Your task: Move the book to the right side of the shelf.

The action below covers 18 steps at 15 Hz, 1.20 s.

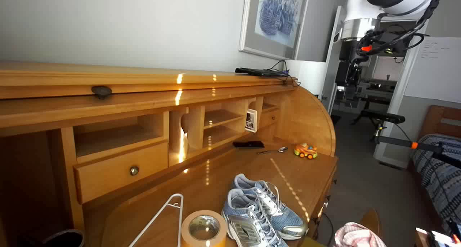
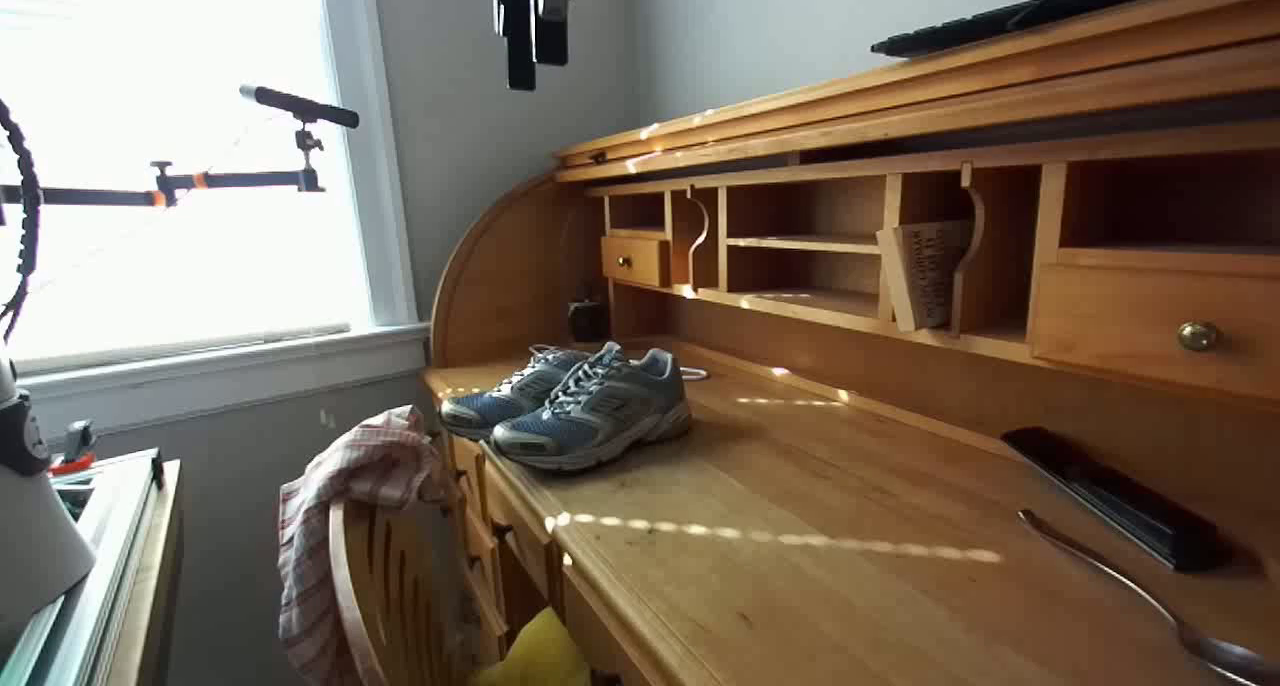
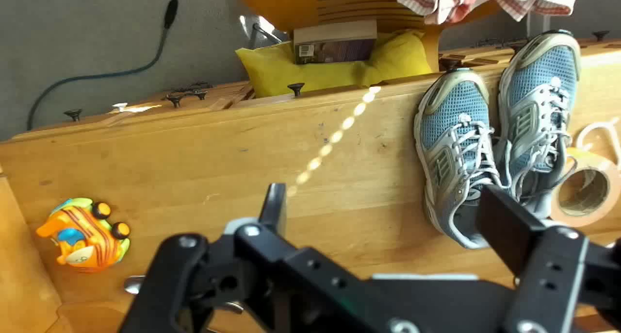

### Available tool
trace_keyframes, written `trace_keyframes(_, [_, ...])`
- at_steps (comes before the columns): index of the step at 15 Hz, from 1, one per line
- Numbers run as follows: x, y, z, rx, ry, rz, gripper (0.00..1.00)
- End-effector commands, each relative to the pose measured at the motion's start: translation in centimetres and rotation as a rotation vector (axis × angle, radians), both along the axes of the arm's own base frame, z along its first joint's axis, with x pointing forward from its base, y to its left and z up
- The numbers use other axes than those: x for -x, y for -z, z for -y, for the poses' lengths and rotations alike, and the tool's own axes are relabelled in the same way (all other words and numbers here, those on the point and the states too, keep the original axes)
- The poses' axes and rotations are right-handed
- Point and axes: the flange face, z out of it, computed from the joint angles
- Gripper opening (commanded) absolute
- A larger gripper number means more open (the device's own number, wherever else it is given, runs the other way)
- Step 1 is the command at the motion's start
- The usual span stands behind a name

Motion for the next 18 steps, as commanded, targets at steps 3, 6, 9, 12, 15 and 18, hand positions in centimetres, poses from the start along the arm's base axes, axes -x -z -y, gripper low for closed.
trace_keyframes(3, [0.0,-0.1,0.0,-0.001,0.0,-0.001,1.0])
trace_keyframes(6, [0.0,-0.1,0.0,-0.001,0.0,-0.001,1.0])
trace_keyframes(9, [0.0,-0.1,0.0,-0.001,0.001,-0.001,1.0])
trace_keyframes(12, [0.0,-0.1,0.0,-0.001,0.001,-0.001,1.0])
trace_keyframes(15, [-1.5,0.4,2.3,0.072,0.071,0.085,1.0])
trace_keyframes(18, [-2.8,1.6,4.1,0.108,0.02,0.17,1.0])
